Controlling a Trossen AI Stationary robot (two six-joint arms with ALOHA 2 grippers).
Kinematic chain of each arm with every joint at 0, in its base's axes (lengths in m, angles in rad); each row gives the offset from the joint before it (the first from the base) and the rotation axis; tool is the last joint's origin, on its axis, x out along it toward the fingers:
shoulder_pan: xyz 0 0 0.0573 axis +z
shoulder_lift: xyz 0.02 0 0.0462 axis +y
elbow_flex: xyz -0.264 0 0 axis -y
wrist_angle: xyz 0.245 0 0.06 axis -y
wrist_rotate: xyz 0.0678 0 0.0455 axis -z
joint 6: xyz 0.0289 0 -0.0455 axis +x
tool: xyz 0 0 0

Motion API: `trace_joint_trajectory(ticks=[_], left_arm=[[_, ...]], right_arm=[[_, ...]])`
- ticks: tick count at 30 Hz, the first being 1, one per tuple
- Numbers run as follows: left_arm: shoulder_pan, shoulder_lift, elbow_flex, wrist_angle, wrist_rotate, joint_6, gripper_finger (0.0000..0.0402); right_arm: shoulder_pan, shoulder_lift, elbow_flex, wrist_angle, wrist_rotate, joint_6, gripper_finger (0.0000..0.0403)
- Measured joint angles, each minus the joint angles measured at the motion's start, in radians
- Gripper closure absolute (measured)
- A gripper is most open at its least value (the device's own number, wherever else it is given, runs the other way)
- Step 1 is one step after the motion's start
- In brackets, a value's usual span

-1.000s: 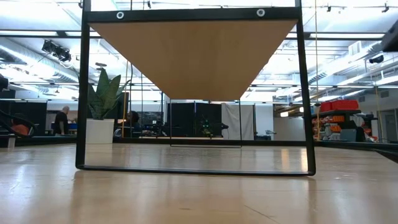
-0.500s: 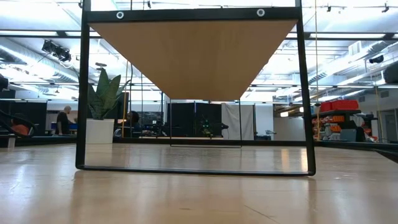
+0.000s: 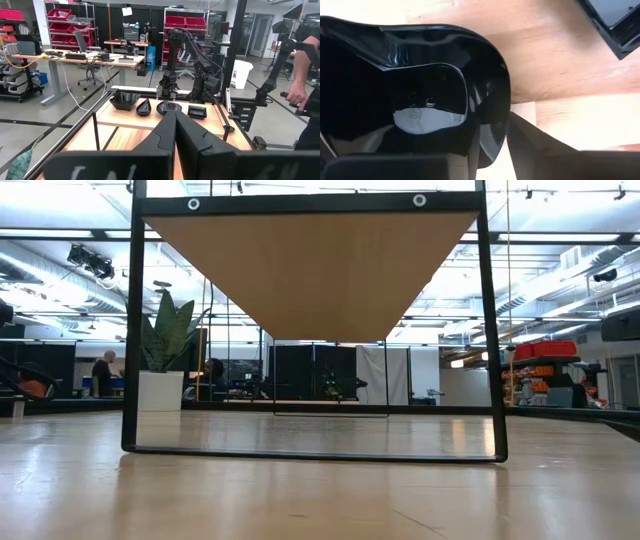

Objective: Pick & Place Mini shaped plates
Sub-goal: Stack the leaf shaped plate on top of the leaf shaped plate on the shelf

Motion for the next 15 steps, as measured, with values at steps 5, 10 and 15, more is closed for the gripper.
trace_joint_trajectory(ticks=[5, 10, 15], left_arm=[[0.000, 0.000, 0.000, 0.000, 0.000, 0.000, 0.0387], [0.000, 0.000, 0.000, 0.000, 0.000, 0.000, 0.0387], [0.000, 0.000, 0.000, 0.000, 0.000, 0.000, 0.0387]], right_arm=[[0.000, -0.001, 0.000, -0.011, 0.000, 0.007, 0.0335], [0.000, -0.002, 0.001, -0.021, 0.000, 0.007, 0.0356], [-0.002, -0.006, 0.001, -0.027, 0.000, 0.007, 0.0362]])
